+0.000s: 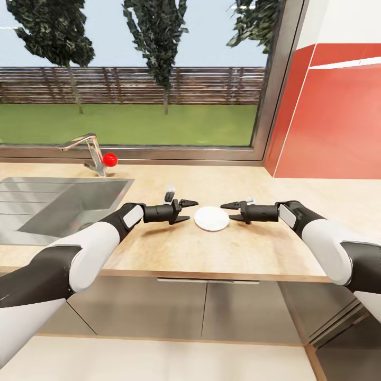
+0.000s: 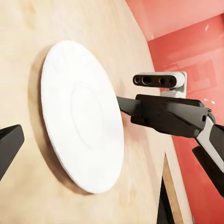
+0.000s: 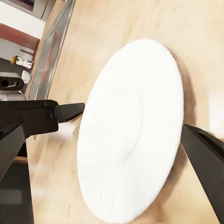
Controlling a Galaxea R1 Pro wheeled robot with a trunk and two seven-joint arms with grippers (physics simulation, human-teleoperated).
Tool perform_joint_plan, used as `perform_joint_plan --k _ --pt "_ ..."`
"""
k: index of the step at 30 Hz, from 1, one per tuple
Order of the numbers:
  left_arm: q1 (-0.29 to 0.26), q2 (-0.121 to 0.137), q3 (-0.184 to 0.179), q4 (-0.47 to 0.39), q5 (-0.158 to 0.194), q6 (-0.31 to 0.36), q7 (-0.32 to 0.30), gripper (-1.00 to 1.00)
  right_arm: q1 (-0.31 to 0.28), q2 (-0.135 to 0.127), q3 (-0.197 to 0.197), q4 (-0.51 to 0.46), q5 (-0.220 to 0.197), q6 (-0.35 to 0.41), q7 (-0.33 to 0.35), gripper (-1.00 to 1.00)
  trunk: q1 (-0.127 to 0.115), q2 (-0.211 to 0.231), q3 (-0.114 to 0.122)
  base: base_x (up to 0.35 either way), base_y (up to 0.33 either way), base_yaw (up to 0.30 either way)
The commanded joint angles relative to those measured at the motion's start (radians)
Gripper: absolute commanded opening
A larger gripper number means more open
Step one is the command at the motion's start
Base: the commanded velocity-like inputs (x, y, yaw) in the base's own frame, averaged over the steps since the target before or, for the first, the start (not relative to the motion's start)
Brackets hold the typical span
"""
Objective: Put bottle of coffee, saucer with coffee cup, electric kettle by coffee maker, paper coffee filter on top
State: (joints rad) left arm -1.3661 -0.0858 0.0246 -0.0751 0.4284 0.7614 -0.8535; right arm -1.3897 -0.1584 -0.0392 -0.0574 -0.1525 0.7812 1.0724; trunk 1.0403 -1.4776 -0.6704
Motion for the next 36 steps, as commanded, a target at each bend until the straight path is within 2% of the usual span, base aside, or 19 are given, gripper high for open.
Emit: perform_joint_plan --k 1,10,21,29,35,36 --pt "-0.001 0.000 0.002 0.000 0.000 0.006 -0.001 1.00 0.000 0.002 0.018 0.001 0.006 0.006 -0.002 1.00 0.000 0.000 -0.001 0.000 0.000 0.000" --pt "-0.001 0.000 0.002 -0.001 0.000 0.006 -0.001 1.00 0.000 0.029 0.018 0.001 0.006 0.006 -0.002 1.00 0.000 0.000 -0.001 0.000 0.000 0.000" --pt "-0.001 0.000 0.002 -0.002 0.000 0.006 -0.001 1.00 0.000 0.043 0.018 0.001 0.006 0.006 -0.002 1.00 0.000 0.000 -0.001 0.000 0.000 0.000" --pt "-0.001 0.000 0.002 -0.002 0.000 0.006 -0.001 1.00 0.000 0.079 0.019 0.001 0.007 0.006 -0.003 1.00 0.000 0.000 -0.001 0.000 0.000 0.000" --pt "-0.001 0.000 0.002 -0.002 0.000 0.006 -0.001 1.00 0.000 0.093 0.020 0.000 0.007 0.006 -0.003 1.00 0.000 0.000 -0.001 0.000 0.000 0.000" --pt "-0.001 0.000 0.002 -0.002 0.000 0.006 -0.001 1.00 0.000 0.103 0.021 0.000 0.007 0.006 -0.003 1.00 0.000 0.000 -0.001 0.000 0.000 0.000"
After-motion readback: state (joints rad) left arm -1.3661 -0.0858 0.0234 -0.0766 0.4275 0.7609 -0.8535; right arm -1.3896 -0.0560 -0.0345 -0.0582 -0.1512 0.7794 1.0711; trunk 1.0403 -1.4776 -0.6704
